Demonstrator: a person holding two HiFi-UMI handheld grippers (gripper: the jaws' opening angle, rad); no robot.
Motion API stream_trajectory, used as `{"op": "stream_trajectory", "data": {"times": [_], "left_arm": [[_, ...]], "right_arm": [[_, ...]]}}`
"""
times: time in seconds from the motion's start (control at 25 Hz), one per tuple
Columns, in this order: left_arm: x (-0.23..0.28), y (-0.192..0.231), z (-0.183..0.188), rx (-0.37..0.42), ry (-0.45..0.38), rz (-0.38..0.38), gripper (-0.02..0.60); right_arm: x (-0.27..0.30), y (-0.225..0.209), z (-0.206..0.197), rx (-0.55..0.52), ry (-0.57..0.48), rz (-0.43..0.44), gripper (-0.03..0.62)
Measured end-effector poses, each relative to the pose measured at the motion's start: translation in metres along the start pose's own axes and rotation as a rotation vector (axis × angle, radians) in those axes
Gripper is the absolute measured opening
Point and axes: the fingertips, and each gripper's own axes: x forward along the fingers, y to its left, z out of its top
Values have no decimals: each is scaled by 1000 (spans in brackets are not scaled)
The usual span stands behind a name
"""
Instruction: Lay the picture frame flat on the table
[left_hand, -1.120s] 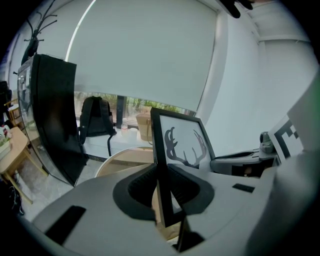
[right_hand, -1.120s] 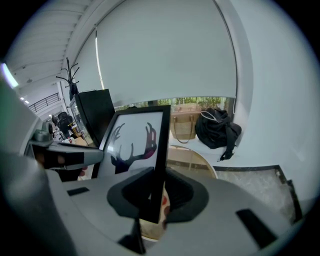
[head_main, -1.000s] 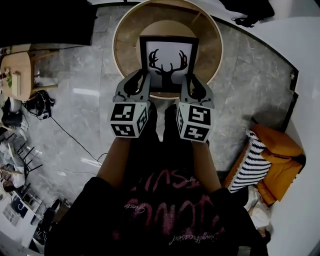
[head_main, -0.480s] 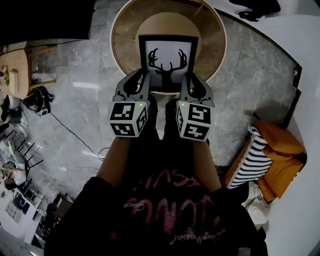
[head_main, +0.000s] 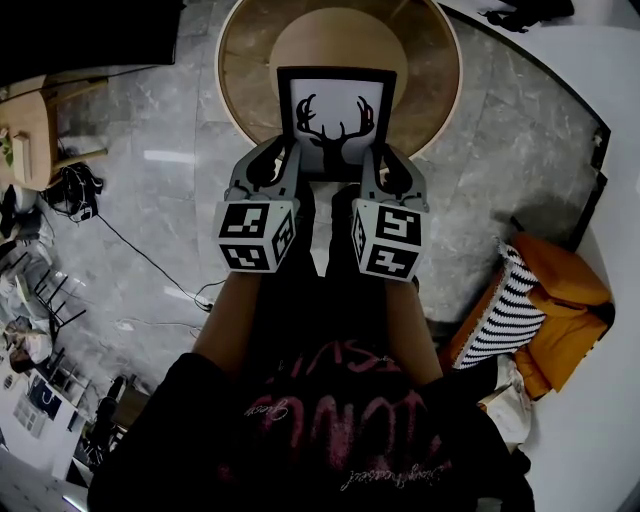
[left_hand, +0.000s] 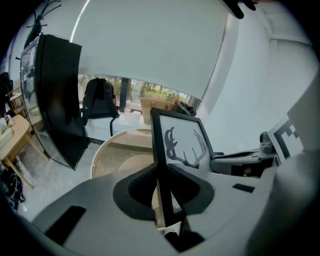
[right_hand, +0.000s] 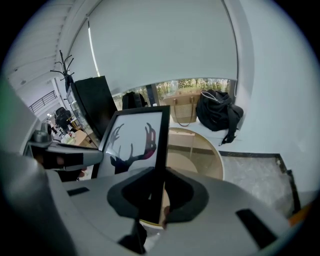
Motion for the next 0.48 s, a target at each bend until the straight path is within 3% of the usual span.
{"op": "stream_trajectory", "data": {"times": [0.48], "left_arm": [[16,9,-31,-33,56,10,72]], "right_arm": [[22,-1,-29,2,63,14,80]]}}
